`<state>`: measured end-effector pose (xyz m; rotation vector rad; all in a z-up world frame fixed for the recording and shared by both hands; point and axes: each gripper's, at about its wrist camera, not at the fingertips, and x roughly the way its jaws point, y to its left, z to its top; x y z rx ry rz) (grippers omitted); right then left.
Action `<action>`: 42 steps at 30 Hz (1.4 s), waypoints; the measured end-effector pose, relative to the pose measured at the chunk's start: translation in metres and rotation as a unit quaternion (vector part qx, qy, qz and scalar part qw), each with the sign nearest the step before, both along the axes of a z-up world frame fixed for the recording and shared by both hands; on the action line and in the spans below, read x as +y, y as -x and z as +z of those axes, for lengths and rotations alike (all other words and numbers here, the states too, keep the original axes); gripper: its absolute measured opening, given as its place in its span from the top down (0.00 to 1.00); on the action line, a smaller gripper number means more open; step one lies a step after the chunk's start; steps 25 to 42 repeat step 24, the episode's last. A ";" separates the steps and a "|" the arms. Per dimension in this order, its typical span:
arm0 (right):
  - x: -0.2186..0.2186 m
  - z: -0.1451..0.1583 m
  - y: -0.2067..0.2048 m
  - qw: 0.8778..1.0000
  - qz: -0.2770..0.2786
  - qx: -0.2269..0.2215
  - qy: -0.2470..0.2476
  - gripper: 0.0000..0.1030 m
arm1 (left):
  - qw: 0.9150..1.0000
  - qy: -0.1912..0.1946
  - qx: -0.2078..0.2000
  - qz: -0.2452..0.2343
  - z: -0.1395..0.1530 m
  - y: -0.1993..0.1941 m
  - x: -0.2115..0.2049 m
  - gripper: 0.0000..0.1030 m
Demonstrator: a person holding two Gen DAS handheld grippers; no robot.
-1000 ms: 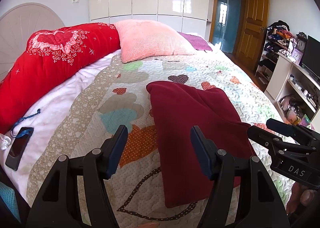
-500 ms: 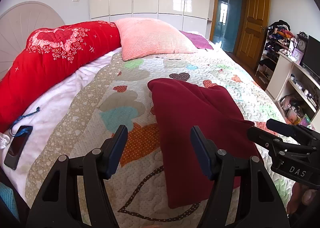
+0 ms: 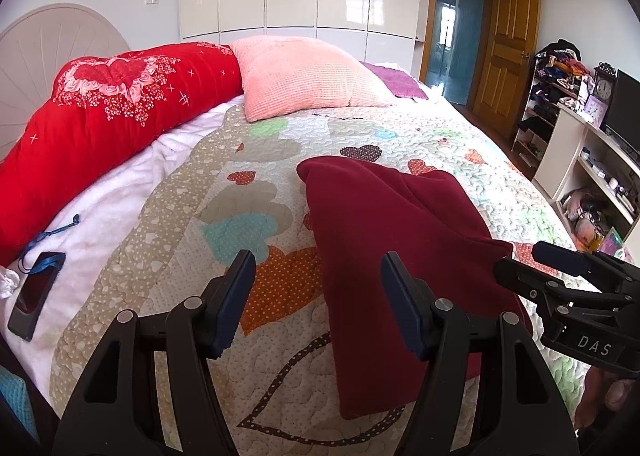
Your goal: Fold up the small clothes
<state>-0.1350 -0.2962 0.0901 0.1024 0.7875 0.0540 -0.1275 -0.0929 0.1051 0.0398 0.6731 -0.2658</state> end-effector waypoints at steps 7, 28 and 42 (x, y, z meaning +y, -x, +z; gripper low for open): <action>-0.001 -0.003 0.000 1.000 0.000 0.003 -0.002 0.36 | 1.000 0.000 0.005 0.006 -0.003 -0.003 0.000 0.37; -0.002 -0.009 -0.005 1.000 -0.003 0.010 -0.003 0.36 | 1.000 -0.004 -0.016 0.005 -0.007 -0.009 0.007 0.37; -0.002 -0.009 -0.005 1.000 -0.003 0.010 -0.003 0.36 | 1.000 -0.004 -0.016 0.005 -0.007 -0.009 0.007 0.37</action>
